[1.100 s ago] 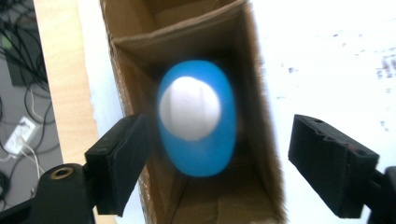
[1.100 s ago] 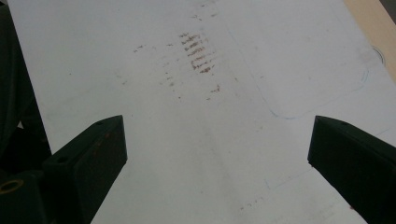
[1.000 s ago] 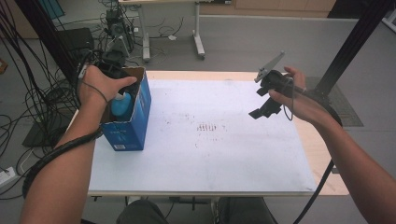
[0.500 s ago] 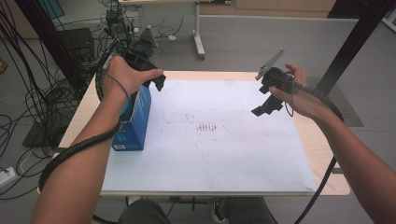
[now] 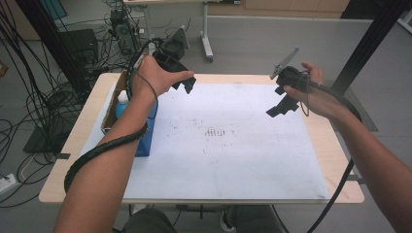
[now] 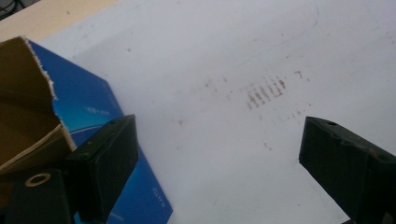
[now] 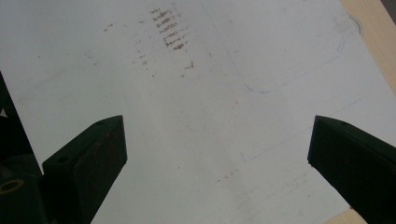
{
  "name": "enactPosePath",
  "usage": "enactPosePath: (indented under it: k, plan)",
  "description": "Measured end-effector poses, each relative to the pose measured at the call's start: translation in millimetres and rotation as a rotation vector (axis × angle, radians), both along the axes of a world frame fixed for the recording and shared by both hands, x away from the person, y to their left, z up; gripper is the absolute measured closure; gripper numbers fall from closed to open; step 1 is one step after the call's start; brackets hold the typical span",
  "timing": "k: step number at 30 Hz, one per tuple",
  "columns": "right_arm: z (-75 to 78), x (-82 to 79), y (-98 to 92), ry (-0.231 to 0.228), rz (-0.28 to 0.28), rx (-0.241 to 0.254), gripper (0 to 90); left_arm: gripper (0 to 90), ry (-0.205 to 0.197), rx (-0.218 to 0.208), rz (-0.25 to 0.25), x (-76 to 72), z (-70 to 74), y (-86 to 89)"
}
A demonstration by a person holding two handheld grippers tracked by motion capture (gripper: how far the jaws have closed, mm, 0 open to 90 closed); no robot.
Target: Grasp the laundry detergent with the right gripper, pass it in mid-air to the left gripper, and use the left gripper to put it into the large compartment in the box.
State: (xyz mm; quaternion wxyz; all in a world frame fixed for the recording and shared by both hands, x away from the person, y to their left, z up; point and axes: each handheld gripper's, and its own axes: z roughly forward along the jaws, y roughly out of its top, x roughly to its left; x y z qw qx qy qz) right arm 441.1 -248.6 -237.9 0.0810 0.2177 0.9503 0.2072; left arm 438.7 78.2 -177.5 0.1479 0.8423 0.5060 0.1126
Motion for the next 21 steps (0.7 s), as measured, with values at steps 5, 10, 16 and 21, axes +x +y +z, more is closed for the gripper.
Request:
enactPosePath:
  k: [5, 10, 16, 21]
  plan:
    - [0.7, 1.4, -6.4, 0.015, -0.010, -0.016, 4.5, 12.4, -0.002, -0.010, -0.013, 1.3, -0.1, -8.6]
    - [2.9, 0.6, -11.4, 0.013, -0.016, -0.021, 4.5, 12.4, -0.002, -0.016, -0.020, 2.7, -2.5, -14.1]
    - [2.1, -1.3, -14.6, 0.015, -0.016, -0.010, 4.5, 12.4, 0.007, -0.041, -0.037, 2.1, -6.4, -17.7]
    - [-0.8, -2.8, -16.0, 0.018, -0.018, -0.011, 4.5, 12.4, 0.007, -0.033, -0.036, 3.2, -7.0, -19.2]
